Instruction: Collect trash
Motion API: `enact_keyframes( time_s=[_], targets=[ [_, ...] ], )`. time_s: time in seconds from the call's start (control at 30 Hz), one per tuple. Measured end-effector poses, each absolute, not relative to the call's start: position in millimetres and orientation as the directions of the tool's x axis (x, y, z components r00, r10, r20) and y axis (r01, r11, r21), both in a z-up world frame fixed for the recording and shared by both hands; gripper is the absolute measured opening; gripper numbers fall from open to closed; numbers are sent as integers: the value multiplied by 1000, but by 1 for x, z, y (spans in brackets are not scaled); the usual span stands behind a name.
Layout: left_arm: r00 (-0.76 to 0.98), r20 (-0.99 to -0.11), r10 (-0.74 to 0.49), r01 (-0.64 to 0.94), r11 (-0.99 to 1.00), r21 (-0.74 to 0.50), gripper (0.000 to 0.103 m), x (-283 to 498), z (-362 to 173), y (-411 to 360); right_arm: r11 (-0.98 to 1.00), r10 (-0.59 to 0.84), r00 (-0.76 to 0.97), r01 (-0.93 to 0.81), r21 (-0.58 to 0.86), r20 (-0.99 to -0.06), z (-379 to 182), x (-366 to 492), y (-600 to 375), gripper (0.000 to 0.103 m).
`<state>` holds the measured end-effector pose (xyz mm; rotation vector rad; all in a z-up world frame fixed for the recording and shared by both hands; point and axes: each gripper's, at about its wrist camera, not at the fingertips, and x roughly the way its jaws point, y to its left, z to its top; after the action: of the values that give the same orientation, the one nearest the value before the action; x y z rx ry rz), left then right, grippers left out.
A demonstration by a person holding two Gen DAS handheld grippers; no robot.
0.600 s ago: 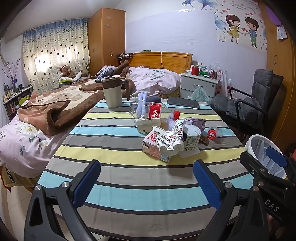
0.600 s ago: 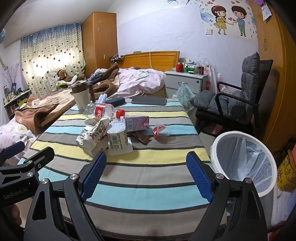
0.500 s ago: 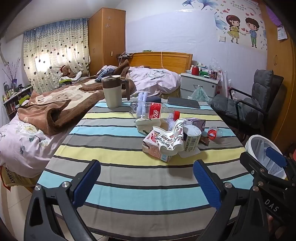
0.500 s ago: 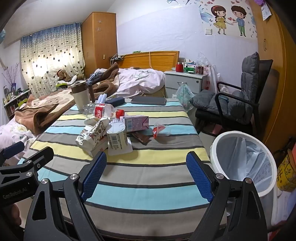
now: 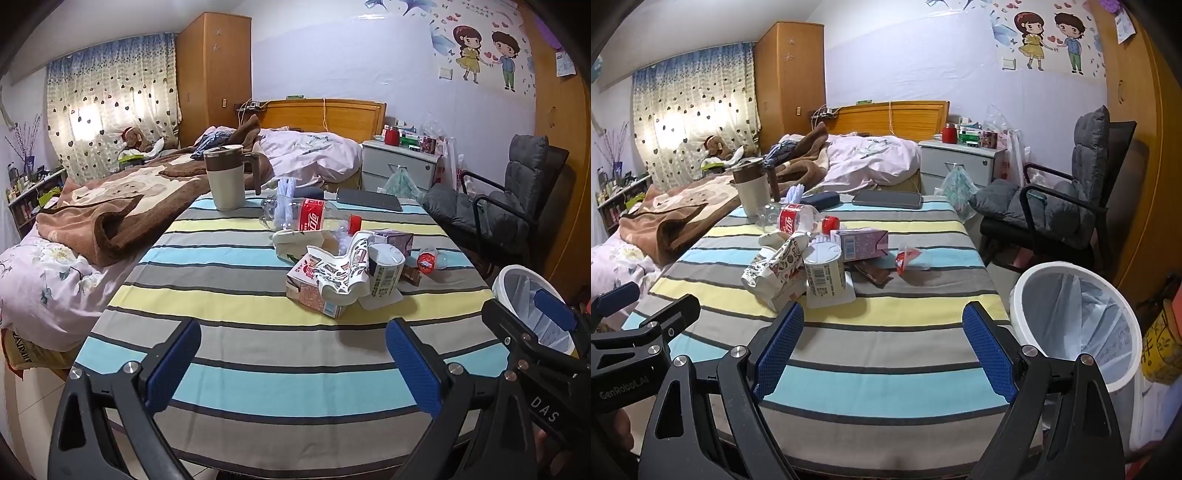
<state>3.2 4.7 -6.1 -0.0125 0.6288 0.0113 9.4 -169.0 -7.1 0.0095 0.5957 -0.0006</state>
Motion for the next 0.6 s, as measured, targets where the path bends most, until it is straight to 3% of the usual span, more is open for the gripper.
enact_keyframes(
  time_s=[0.6],
  targets=[
    [806, -592, 13, -20, 1000, -6, 102, -2, -6, 6, 1000, -1, 826, 2, 2, -564, -7, 10, -170, 89]
  ],
)
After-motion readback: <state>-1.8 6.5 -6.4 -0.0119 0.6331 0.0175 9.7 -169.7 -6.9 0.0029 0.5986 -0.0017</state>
